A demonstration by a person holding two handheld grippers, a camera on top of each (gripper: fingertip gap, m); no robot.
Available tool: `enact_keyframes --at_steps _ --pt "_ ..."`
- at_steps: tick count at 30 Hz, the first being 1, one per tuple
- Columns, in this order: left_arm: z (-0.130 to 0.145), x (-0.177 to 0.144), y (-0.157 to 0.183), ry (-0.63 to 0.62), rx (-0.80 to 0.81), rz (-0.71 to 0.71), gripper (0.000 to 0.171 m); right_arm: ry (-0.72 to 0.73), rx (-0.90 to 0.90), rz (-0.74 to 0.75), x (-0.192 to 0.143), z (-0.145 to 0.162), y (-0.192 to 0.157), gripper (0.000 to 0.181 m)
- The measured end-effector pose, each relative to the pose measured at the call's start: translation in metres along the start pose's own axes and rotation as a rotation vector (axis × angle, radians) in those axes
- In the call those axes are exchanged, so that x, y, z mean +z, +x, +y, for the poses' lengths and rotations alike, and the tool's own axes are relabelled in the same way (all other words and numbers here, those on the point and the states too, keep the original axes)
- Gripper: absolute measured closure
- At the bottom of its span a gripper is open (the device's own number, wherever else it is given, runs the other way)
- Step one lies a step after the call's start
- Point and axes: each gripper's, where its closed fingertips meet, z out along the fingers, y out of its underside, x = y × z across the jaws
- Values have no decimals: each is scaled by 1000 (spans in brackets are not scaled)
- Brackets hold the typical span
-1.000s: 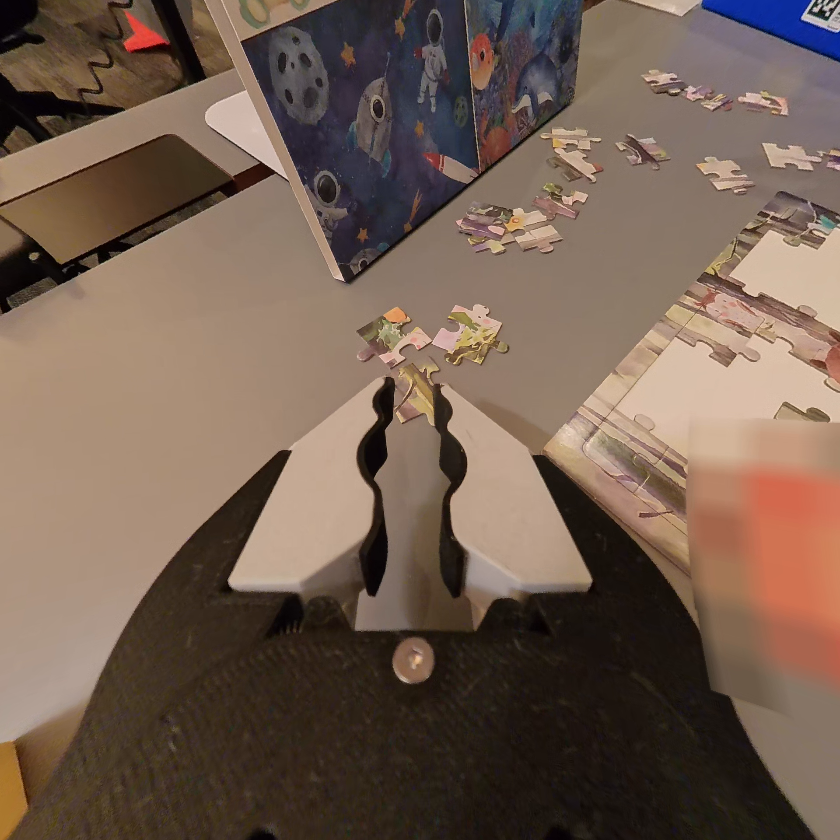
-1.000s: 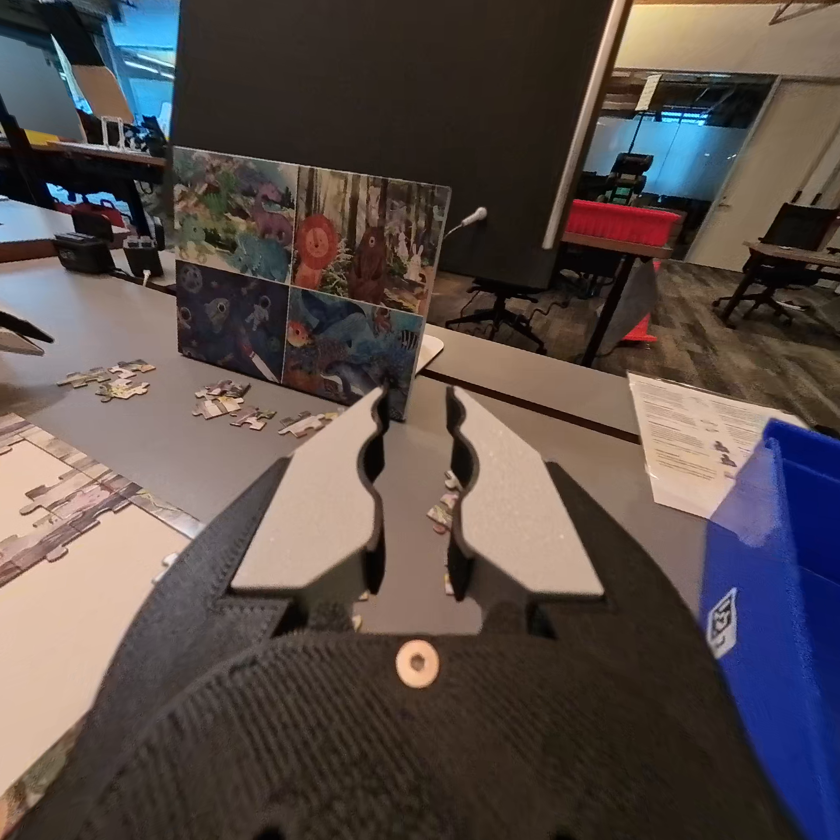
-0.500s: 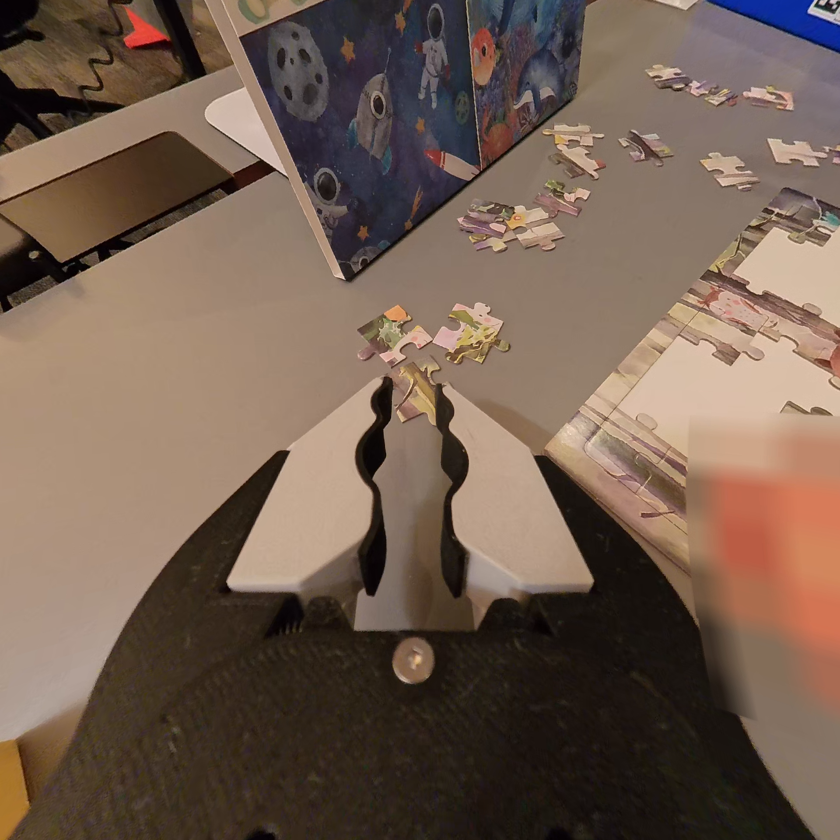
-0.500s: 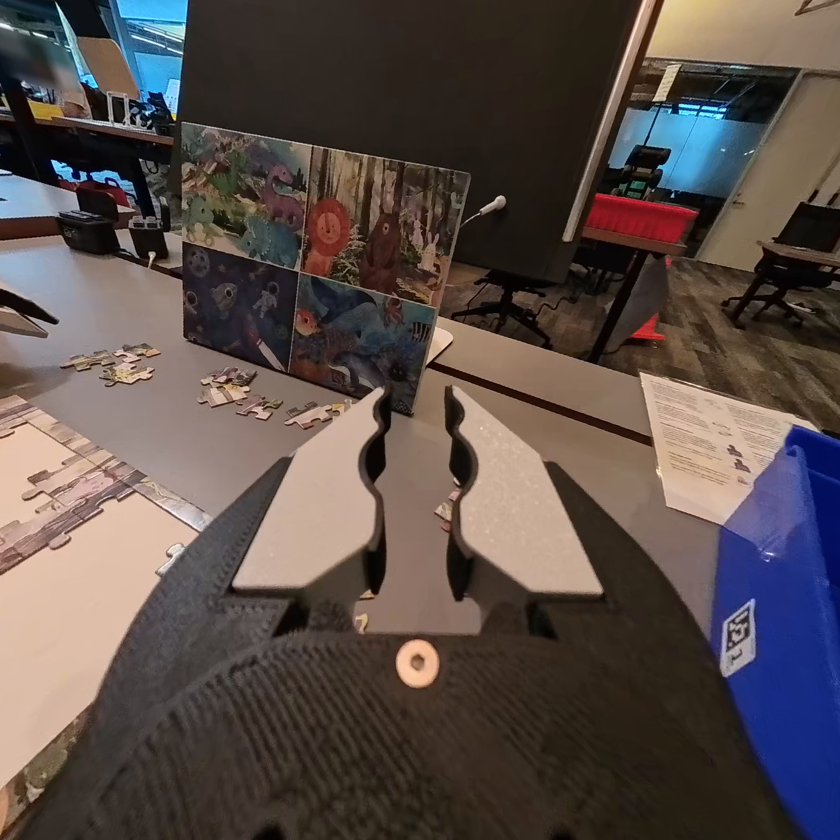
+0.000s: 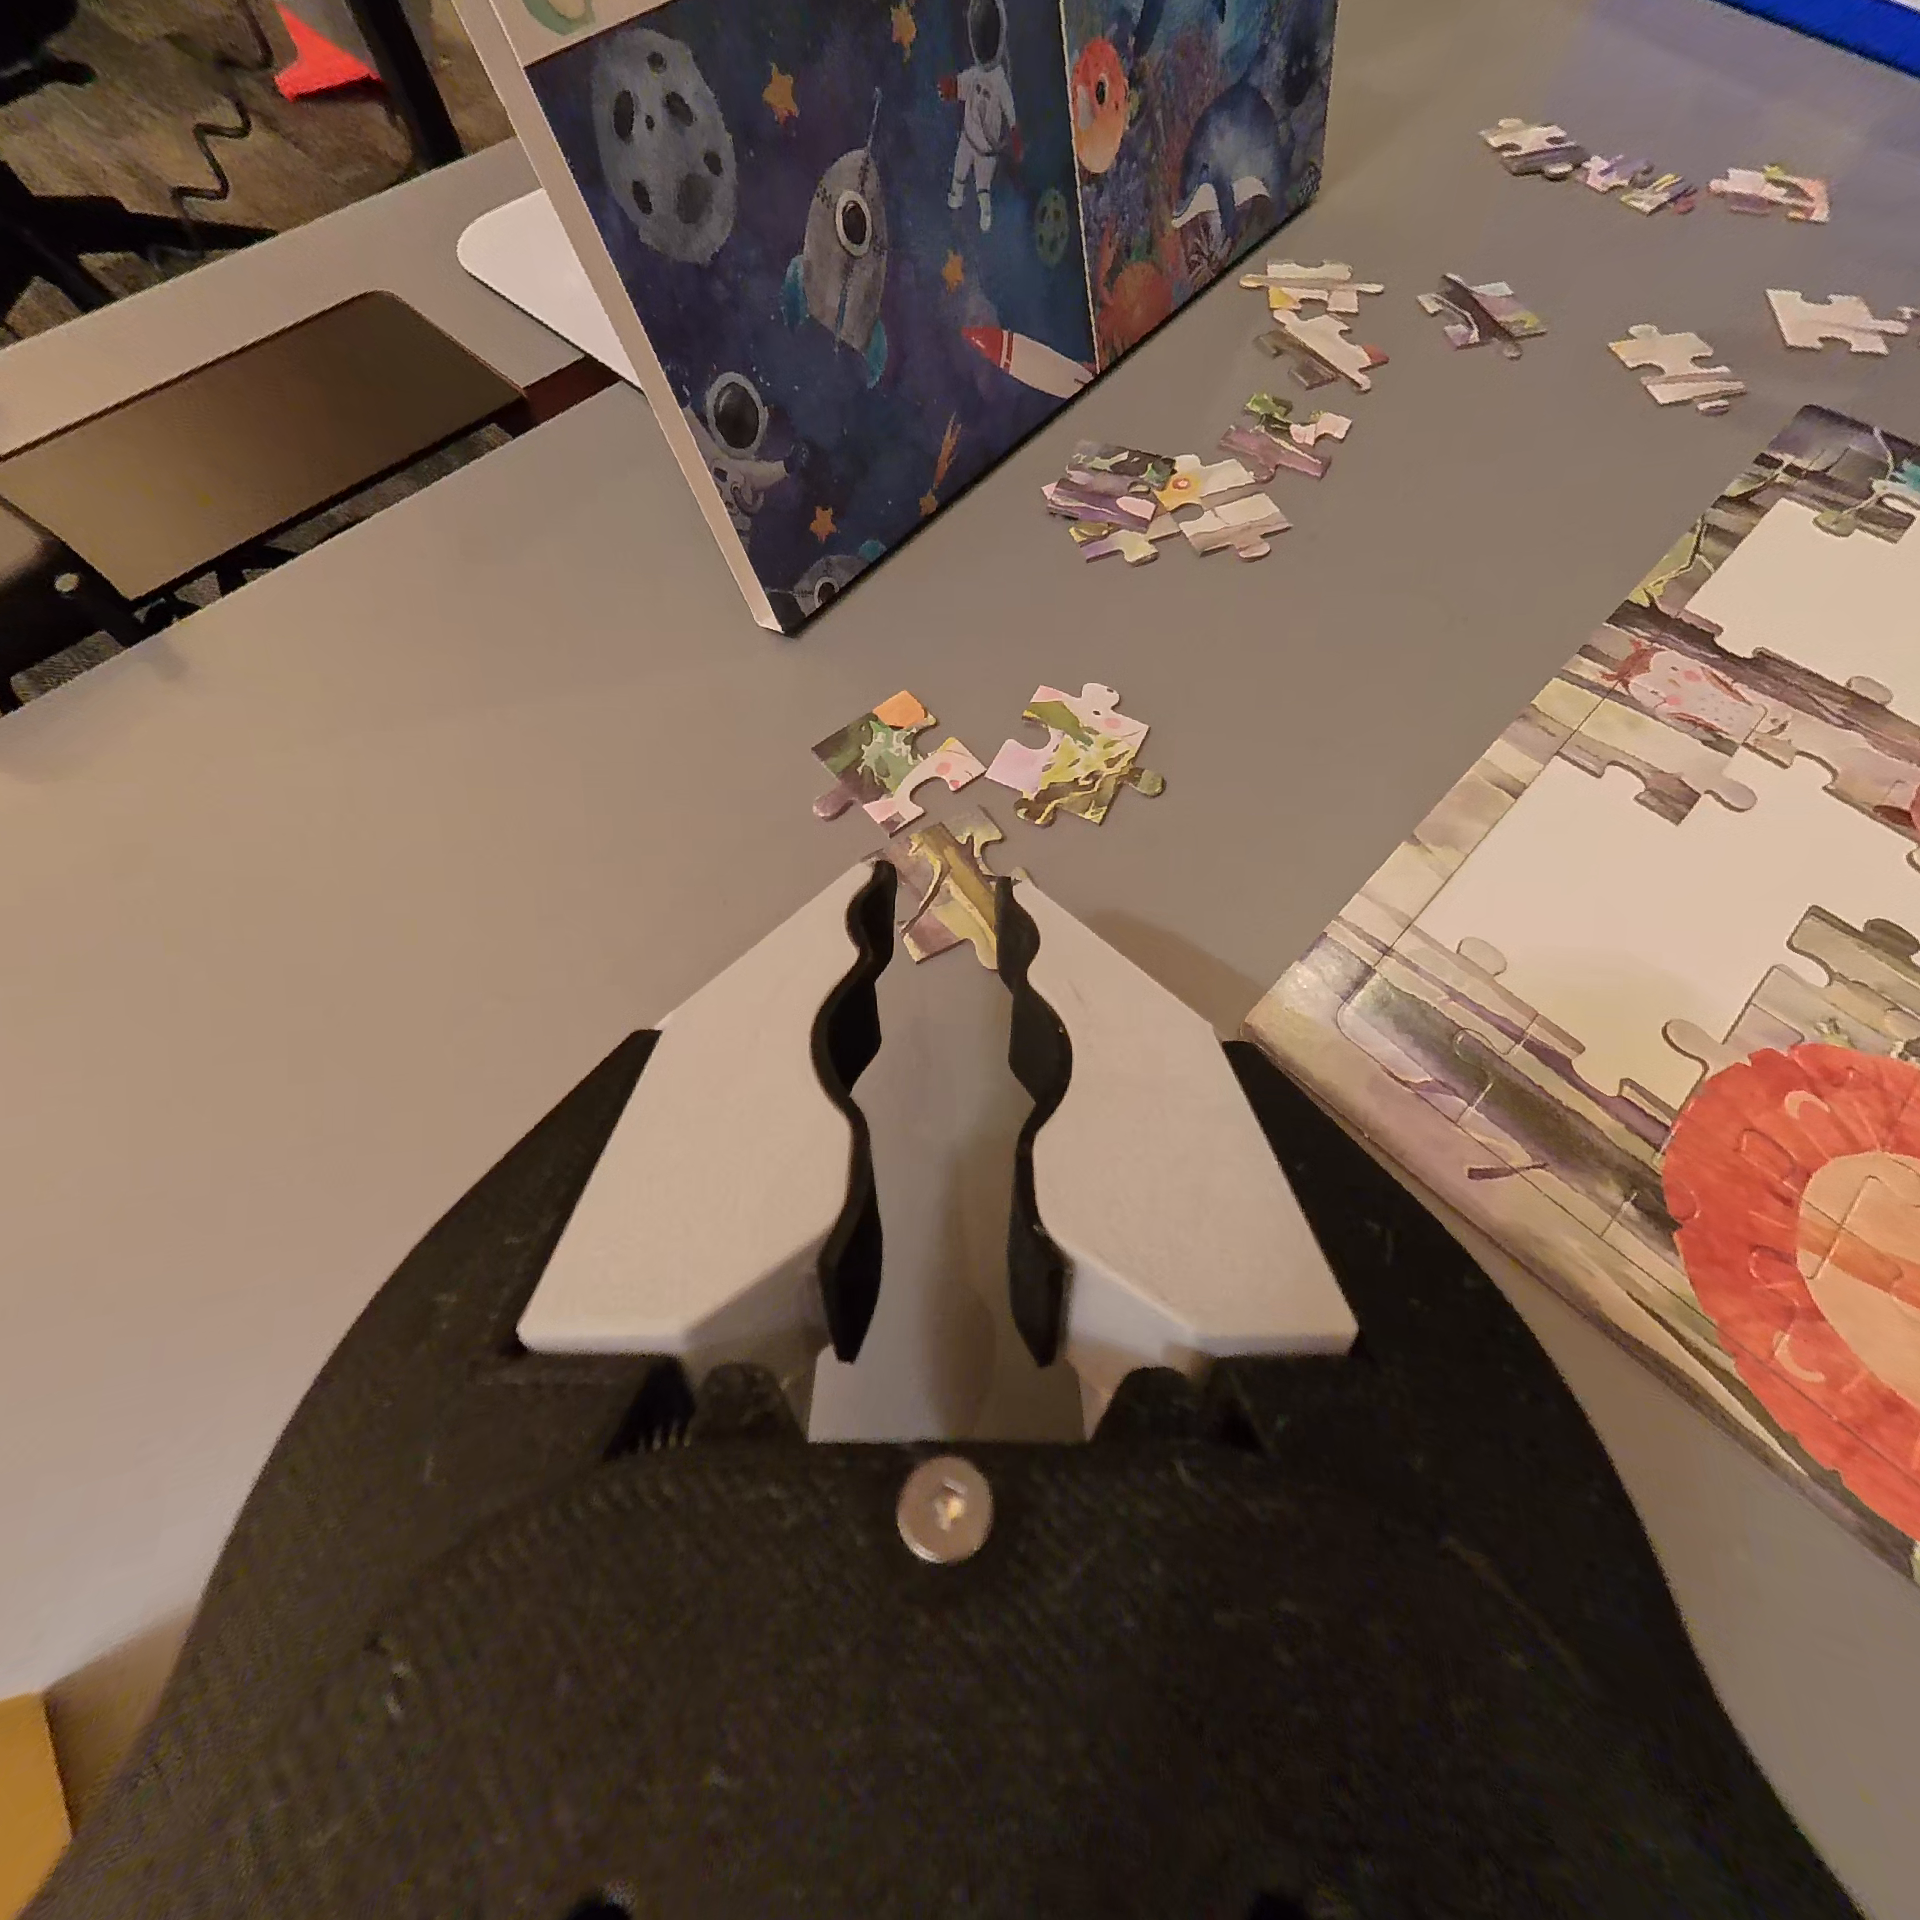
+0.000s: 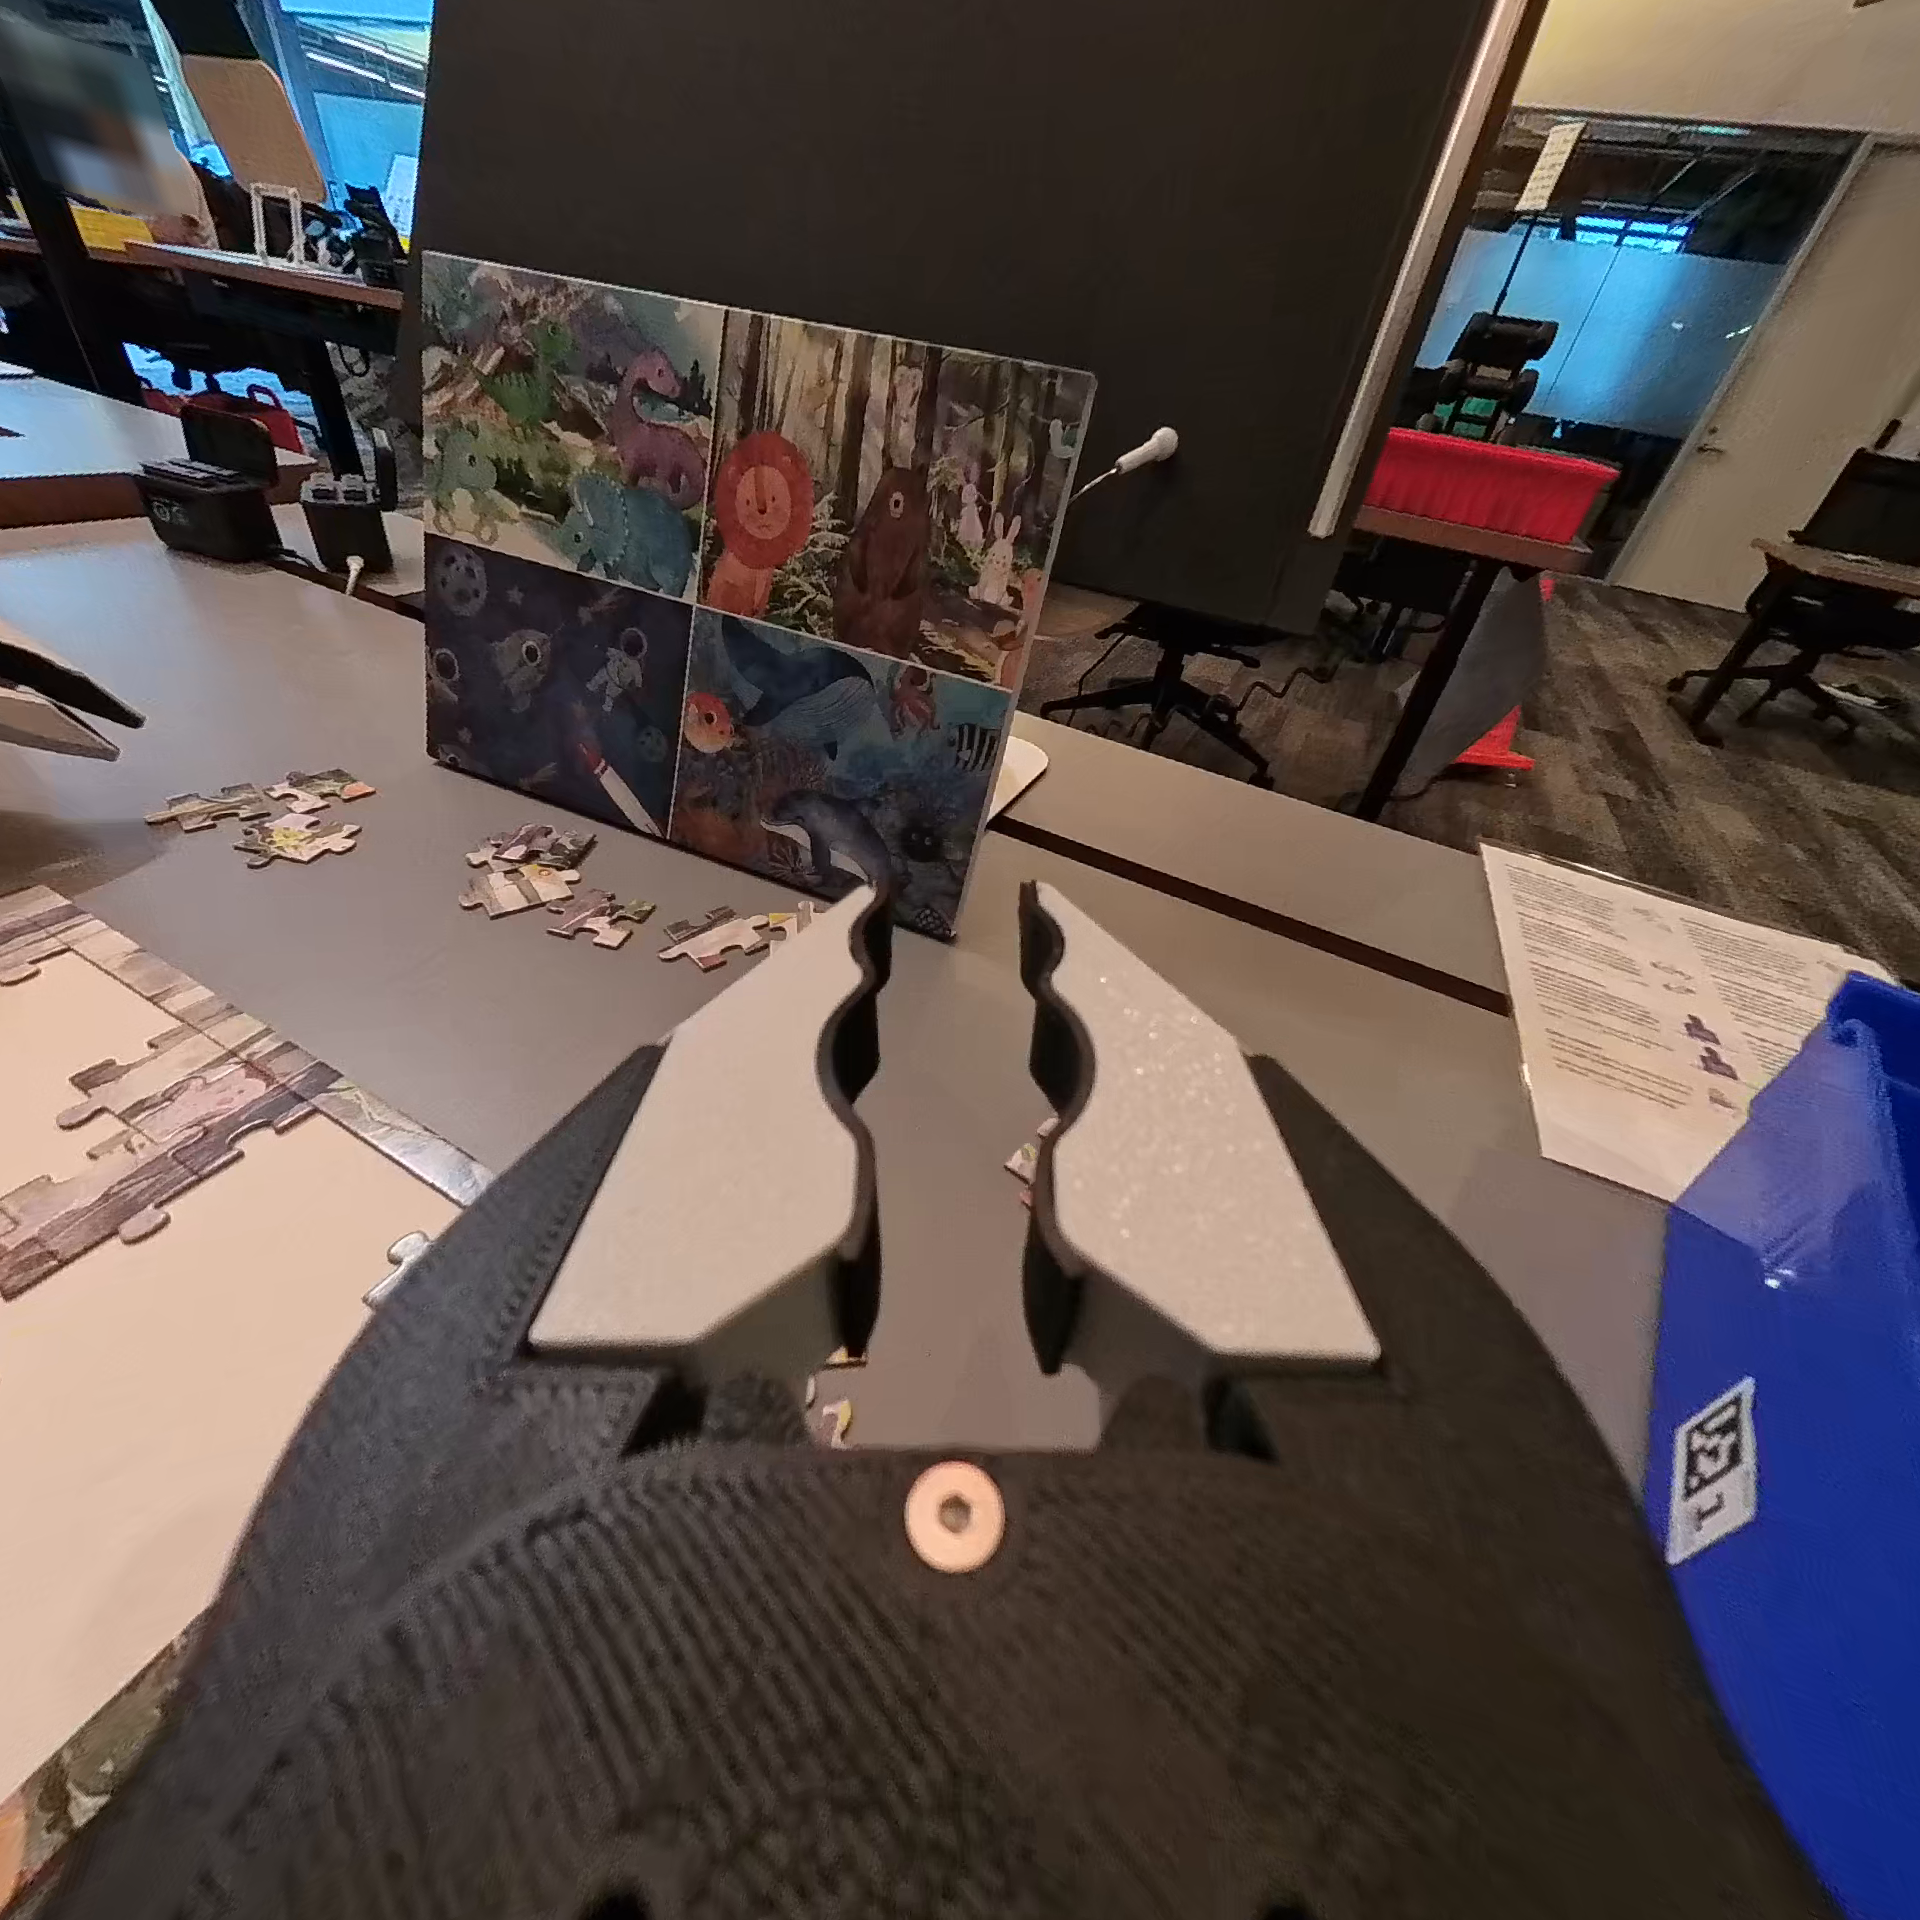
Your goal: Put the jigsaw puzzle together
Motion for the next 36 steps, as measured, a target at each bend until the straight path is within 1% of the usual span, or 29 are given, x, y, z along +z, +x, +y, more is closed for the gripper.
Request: enact_keyframes --at_steps 12,36 --pt "0 1 0 -6 3 -1 154 -33 -18 -8 4 7 -4 159" --pt "2 2 1 -16 10 -4 153 -52 -21 -10 6 10 -5 158"
